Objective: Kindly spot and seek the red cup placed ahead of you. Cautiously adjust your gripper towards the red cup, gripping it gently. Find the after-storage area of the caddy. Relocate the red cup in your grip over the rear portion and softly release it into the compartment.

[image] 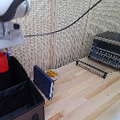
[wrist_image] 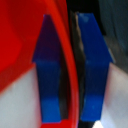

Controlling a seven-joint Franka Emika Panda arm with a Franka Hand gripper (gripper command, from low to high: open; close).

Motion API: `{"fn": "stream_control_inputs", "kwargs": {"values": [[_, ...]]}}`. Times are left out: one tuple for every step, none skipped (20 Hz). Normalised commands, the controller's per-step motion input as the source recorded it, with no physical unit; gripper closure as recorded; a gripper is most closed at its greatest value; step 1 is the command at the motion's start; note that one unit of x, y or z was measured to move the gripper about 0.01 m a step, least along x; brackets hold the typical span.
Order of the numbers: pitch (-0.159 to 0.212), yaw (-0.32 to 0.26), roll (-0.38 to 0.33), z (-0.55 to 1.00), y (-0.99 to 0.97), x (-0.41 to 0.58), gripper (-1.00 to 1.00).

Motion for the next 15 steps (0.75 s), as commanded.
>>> {"fn": "stream_control_inputs", "kwargs": {"values": [[-0.159, 0.057, -0.221, -0.34, 0.33, 0.000, 1.00], [-0.166, 0.070, -0.224, -0.23, 0.27, 0.011, 1.00], [-0.178, 0.075, -0.215, -0.13, 0.25, 0.031, 1.00], [-0.167, 0.094, -0.199, -0.07, 0.21, 0.031, 1.00], [-0.159, 0.111, -0.197, 0.00, 0.17, 0.063, 1.00], [-0.118, 0.119, -0.215, 0.00, 0.17, 0.149, -1.00], [-0.088, 0.138, -0.232, 0.02, 0.10, 0.126, -1.00], [-0.070, 0.145, -0.251, 0.04, 0.06, 0.151, -1.00], [-0.064, 0.153, -0.274, 0.16, 0.00, 0.206, -1.00], [-0.068, 0.153, -0.275, 0.22, 0.00, 0.254, -1.00], [-0.059, 0.122, -0.267, 0.20, 0.00, 0.229, -1.00], [-0.013, 0.022, -0.200, 0.14, -0.07, 0.240, -1.00], [-0.031, -0.002, -0.122, 0.21, -0.21, 0.211, -1.00], [-0.040, -0.016, -0.094, 0.15, -0.16, 0.203, -1.00], [-0.007, -0.004, -0.048, 0.09, -0.11, 0.226, -1.00]]}}
